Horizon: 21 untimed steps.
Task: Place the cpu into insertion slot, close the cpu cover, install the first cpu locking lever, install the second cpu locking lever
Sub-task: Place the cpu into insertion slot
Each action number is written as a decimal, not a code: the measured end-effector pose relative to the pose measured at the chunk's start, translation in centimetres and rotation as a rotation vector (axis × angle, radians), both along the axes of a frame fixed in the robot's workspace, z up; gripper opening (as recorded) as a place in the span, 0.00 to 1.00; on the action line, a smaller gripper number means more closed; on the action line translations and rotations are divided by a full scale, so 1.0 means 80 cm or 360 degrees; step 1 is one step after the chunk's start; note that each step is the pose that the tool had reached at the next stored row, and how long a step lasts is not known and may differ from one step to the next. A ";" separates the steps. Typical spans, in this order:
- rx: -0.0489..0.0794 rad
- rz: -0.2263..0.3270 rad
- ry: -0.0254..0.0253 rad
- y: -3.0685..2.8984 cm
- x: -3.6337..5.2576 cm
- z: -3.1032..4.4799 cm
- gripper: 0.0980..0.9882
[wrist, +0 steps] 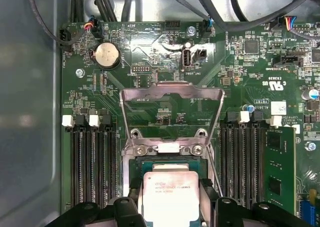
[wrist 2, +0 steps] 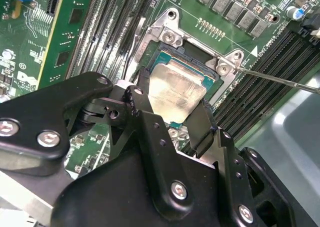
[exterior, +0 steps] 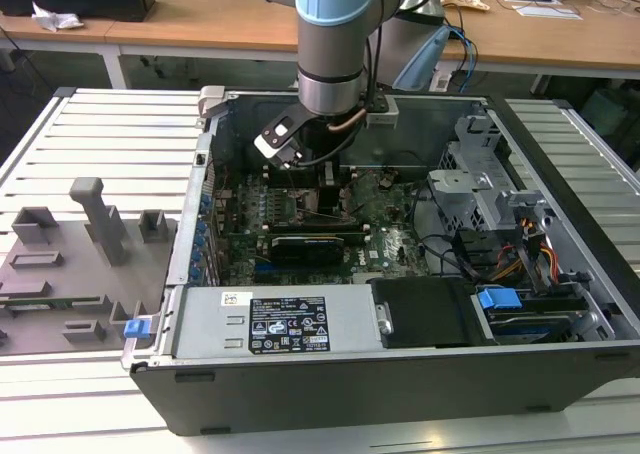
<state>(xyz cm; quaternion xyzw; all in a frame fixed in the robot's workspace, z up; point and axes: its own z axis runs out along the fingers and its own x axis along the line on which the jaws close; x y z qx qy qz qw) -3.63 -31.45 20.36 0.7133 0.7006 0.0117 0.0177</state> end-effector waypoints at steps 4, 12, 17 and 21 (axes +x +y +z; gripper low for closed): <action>0.0000 0.0000 0.00004 0.0010 0.000 -0.0055 0.49; 0.0000 0.0000 -0.00007 0.0011 0.000 -0.0067 0.51; 0.0000 0.0000 0.00001 0.0011 0.000 -0.0055 0.58; 0.0000 0.0000 0.00013 0.0011 0.000 0.0060 0.56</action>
